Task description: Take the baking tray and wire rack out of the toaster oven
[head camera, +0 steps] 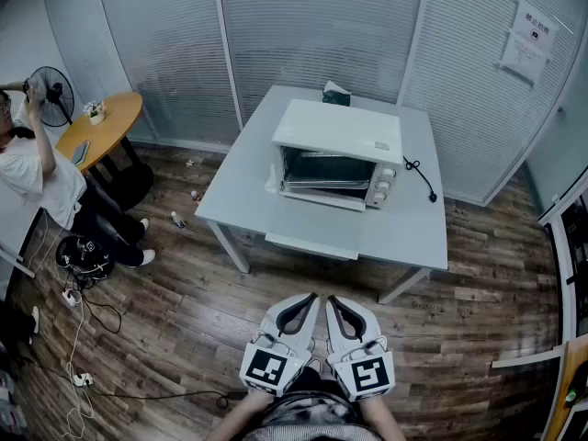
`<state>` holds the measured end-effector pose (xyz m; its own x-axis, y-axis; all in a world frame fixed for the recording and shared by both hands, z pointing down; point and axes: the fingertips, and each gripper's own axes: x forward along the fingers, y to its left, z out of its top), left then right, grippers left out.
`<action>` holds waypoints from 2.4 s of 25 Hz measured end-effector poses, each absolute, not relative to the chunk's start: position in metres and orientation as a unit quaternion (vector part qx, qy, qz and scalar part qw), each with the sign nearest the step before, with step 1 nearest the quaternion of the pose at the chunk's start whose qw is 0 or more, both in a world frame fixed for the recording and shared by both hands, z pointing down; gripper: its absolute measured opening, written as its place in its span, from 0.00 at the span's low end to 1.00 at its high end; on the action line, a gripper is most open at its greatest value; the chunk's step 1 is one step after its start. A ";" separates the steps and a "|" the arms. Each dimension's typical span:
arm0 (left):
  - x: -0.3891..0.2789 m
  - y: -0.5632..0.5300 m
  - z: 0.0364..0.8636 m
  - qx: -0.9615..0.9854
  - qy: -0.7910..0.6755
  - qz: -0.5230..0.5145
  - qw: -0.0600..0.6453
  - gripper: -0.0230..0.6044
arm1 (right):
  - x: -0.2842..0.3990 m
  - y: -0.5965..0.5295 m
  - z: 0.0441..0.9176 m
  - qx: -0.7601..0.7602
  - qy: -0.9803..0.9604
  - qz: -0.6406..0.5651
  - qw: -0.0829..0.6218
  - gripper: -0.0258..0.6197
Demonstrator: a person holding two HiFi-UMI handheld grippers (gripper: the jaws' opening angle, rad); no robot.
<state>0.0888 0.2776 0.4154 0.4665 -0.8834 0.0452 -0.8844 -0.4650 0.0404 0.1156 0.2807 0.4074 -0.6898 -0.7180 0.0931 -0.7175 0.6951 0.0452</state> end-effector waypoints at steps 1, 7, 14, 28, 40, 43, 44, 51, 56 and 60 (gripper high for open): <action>0.090 0.278 0.415 0.856 -0.516 0.008 0.032 0.04 | 0.116 0.281 0.407 0.391 -0.919 -0.001 0.049 0.04; 0.094 0.278 0.420 0.854 -0.518 0.011 0.041 0.04 | 0.120 0.277 0.410 0.392 -0.919 -0.002 0.046 0.04; 0.087 0.265 0.422 0.849 -0.525 -0.002 0.064 0.04 | 0.109 0.264 0.415 0.388 -0.920 0.003 0.056 0.04; 0.055 0.147 0.409 0.878 -0.478 -0.006 0.037 0.04 | 0.083 0.147 0.408 0.433 -0.900 -0.001 0.044 0.04; 0.016 0.080 0.411 0.889 -0.455 0.002 0.049 0.04 | 0.045 0.077 0.416 0.463 -0.883 -0.008 0.078 0.04; 0.007 0.072 0.415 0.891 -0.451 0.004 0.053 0.04 | 0.038 0.070 0.417 0.464 -0.884 0.007 0.063 0.04; 0.005 0.070 0.415 0.892 -0.449 0.000 0.056 0.04 | 0.035 0.067 0.417 0.465 -0.883 0.008 0.062 0.04; -0.005 0.053 0.414 0.892 -0.449 -0.005 0.053 0.04 | 0.031 0.048 0.410 0.473 -0.880 0.000 0.052 0.04; -0.006 0.037 0.416 0.889 -0.454 -0.010 0.062 0.04 | 0.035 0.029 0.405 0.475 -0.879 -0.005 0.040 0.04; -0.005 0.012 0.413 0.884 -0.463 -0.015 0.069 0.04 | 0.034 0.003 0.401 0.463 -0.886 -0.003 0.030 0.04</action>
